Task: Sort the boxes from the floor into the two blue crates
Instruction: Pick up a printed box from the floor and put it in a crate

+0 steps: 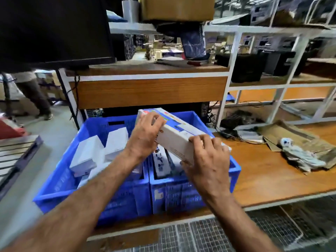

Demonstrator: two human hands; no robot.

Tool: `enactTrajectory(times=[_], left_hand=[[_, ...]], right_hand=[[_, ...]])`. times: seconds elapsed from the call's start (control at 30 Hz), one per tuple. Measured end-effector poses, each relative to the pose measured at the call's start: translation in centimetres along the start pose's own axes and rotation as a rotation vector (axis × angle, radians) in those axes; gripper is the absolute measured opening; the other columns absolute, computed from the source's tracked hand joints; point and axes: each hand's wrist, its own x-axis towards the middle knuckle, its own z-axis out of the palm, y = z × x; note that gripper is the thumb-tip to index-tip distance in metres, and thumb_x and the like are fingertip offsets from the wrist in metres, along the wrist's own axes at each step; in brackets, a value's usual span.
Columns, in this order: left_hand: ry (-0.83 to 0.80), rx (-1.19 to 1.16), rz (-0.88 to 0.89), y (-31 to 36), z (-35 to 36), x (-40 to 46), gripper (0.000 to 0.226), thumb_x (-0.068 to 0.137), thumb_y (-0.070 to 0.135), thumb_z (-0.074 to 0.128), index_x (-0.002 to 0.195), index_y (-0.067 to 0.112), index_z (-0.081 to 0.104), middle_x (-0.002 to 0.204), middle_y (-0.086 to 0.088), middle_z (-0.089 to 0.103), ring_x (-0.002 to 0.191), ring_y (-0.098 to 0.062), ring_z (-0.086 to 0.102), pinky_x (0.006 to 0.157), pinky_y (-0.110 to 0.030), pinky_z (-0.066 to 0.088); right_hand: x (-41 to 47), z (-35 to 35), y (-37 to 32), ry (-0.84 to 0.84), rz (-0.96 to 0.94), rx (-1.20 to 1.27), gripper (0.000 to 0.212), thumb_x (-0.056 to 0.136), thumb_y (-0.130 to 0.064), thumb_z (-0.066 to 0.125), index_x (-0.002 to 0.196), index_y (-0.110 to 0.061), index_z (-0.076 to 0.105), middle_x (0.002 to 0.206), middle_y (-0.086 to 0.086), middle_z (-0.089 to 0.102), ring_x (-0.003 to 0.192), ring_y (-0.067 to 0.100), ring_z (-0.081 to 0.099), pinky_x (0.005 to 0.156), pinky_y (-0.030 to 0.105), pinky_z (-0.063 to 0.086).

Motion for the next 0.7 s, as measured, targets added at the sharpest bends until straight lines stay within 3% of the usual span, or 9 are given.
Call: enactTrajectory(times=[0.13, 0.2, 0.37, 0.43, 0.57, 0.7], left_hand=[[-0.136, -0.04, -0.088, -1.5, 4.9, 4.2, 0.047, 0.078, 0.002, 0.075, 0.121, 0.004, 0.055, 0.127, -0.015, 0.048, 0.115, -0.037, 0.053, 0.085, -0.052, 0.054], [-0.22, -0.059, -0.104, -2.1, 7.5, 5.5, 0.05, 0.077, 0.004, 0.073, 0.123, 0.005, 0.052, 0.128, -0.013, 0.046, 0.117, -0.037, 0.053, 0.082, -0.052, 0.054], [-0.508, -0.115, -0.163, -2.6, 11.1, 6.4, 0.061, 0.078, -0.003, 0.062, 0.136, 0.01, 0.05, 0.138, -0.01, 0.044, 0.13, -0.032, 0.047, 0.097, -0.049, 0.048], [-0.562, -0.092, -0.147, -2.4, 11.0, 5.9, 0.063, 0.08, 0.0, 0.06, 0.141, 0.016, 0.049, 0.143, -0.006, 0.044, 0.134, -0.028, 0.045, 0.102, -0.043, 0.044], [-0.308, -0.052, -0.089, -1.5, 8.9, 3.3, 0.061, 0.087, 0.023, 0.067, 0.145, 0.015, 0.05, 0.149, -0.006, 0.048, 0.138, -0.027, 0.046, 0.114, -0.041, 0.038], [-0.104, -0.019, -0.174, -0.1, 5.6, -1.1, 0.053, 0.094, 0.037, 0.064, 0.14, 0.013, 0.056, 0.149, -0.007, 0.05, 0.138, -0.028, 0.047, 0.118, -0.041, 0.035]], right_hand=[[3.3, 4.0, 1.3, -0.088, 0.002, 0.016, 0.048, 0.067, -0.042, 0.08, 0.104, -0.021, 0.058, 0.103, 0.006, 0.062, 0.095, 0.034, 0.052, 0.074, 0.045, 0.04], [4.5, 6.1, 2.0, -0.138, 0.002, 0.032, 0.046, 0.064, -0.035, 0.078, 0.103, -0.021, 0.057, 0.102, 0.006, 0.061, 0.096, 0.034, 0.052, 0.074, 0.045, 0.04], [5.2, 10.6, 2.8, -0.293, 0.033, 0.055, 0.038, 0.069, -0.019, 0.078, 0.105, -0.019, 0.065, 0.104, 0.008, 0.062, 0.096, 0.034, 0.058, 0.07, 0.045, 0.048], [5.3, 11.8, 3.2, -0.351, 0.041, 0.119, 0.034, 0.079, -0.022, 0.074, 0.111, -0.018, 0.065, 0.113, 0.008, 0.06, 0.104, 0.033, 0.056, 0.076, 0.045, 0.05], [5.2, 12.1, 3.4, -0.333, 0.09, 0.247, 0.043, 0.084, -0.041, 0.071, 0.119, -0.017, 0.063, 0.118, 0.009, 0.059, 0.106, 0.033, 0.056, 0.083, 0.044, 0.05], [4.9, 11.8, 1.9, -0.216, 0.021, 0.478, 0.046, 0.091, -0.038, 0.066, 0.131, -0.015, 0.06, 0.129, 0.008, 0.059, 0.115, 0.032, 0.056, 0.096, 0.046, 0.049]])
